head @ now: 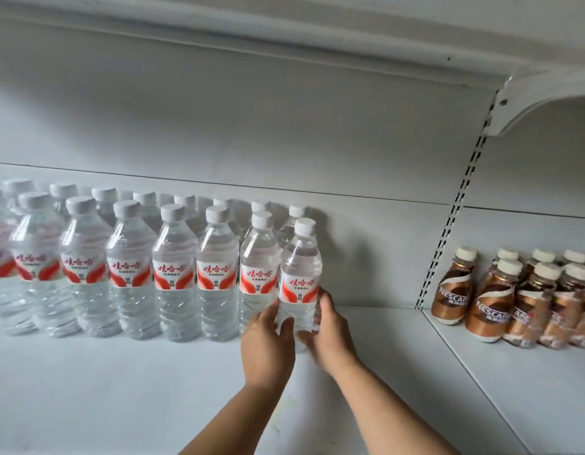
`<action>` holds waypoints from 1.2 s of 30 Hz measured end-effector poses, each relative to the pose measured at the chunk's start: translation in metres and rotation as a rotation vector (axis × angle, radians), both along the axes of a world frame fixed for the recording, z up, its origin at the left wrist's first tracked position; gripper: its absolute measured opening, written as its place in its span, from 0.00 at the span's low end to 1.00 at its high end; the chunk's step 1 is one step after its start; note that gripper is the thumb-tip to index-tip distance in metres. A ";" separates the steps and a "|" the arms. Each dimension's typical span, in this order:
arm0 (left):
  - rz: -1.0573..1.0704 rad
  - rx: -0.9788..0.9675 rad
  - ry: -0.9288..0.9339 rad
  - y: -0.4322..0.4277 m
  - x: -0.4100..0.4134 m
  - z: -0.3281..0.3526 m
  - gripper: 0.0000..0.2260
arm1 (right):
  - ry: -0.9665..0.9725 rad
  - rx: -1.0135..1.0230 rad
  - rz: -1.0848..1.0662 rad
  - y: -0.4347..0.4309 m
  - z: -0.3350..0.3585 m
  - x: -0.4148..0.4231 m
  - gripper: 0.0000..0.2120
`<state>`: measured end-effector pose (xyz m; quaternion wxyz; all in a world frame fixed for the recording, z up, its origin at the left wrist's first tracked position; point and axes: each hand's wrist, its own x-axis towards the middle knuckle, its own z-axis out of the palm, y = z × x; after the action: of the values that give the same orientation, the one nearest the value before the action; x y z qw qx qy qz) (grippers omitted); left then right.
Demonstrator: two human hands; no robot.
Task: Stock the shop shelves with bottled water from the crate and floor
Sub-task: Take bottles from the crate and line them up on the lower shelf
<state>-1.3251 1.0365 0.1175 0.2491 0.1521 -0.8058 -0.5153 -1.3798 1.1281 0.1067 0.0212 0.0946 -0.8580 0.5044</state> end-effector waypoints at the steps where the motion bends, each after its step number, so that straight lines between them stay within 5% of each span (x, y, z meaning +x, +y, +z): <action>1: 0.000 0.000 0.006 0.002 -0.002 0.000 0.18 | 0.003 -0.002 -0.002 -0.001 0.000 -0.002 0.35; 10: -0.007 0.053 -0.014 0.010 -0.004 -0.011 0.21 | 0.047 0.021 0.005 0.001 -0.004 -0.019 0.36; 15: 0.001 0.049 -0.078 0.011 0.009 0.008 0.19 | -0.070 0.022 -0.015 0.013 0.010 -0.005 0.46; 21: -0.152 -0.062 -0.158 0.029 0.030 0.087 0.18 | -0.186 0.022 -0.155 0.060 0.083 0.043 0.31; 36: -0.933 -0.090 -0.268 0.201 0.223 0.335 0.13 | -0.319 -0.124 -0.800 0.232 0.324 0.370 0.22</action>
<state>-1.1026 1.2379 0.4525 -0.1078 -0.1713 -0.8345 -0.5125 -1.0101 1.3605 0.4311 0.0876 -0.3259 -0.7877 0.5153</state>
